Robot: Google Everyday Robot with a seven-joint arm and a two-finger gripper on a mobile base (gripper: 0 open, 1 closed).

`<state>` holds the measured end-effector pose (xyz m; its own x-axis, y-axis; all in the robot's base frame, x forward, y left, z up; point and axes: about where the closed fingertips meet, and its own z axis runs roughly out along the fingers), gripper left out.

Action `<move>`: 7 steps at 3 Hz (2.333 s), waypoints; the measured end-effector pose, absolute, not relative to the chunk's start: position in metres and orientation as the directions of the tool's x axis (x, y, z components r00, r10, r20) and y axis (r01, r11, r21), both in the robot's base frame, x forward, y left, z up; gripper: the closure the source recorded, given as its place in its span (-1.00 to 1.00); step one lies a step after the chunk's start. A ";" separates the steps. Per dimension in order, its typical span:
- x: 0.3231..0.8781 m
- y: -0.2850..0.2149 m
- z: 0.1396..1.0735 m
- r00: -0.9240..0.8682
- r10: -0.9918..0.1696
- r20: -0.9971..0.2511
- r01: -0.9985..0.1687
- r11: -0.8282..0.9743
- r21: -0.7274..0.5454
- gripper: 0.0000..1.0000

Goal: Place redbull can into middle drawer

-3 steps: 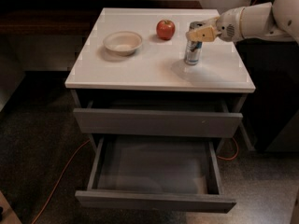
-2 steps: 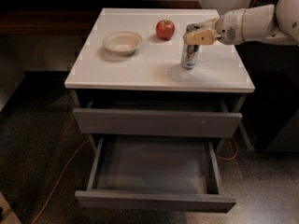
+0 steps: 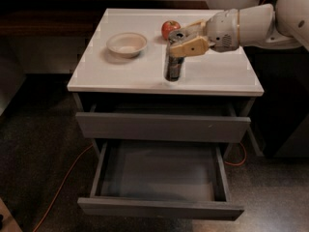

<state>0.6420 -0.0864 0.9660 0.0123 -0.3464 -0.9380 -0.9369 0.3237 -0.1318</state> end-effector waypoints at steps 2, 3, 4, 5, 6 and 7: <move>0.559 -0.037 0.950 0.037 -0.310 -0.950 -0.981 0.171 -0.094 1.00; 0.533 -0.034 0.919 -0.005 -0.312 -0.950 -0.980 0.192 -0.058 1.00; 0.519 -0.042 0.871 -0.043 -0.348 -0.937 -0.969 0.243 -0.046 1.00; 0.513 -0.047 0.823 -0.065 -0.384 -0.921 -0.961 0.274 -0.047 1.00; 0.513 -0.054 0.768 -0.077 -0.415 -0.906 -0.950 0.306 -0.060 1.00; 0.517 -0.060 0.738 -0.074 -0.424 -0.903 -0.943 0.325 -0.075 1.00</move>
Offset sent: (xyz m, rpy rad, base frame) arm -0.1262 0.0610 -0.0497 0.0714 0.1096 0.2045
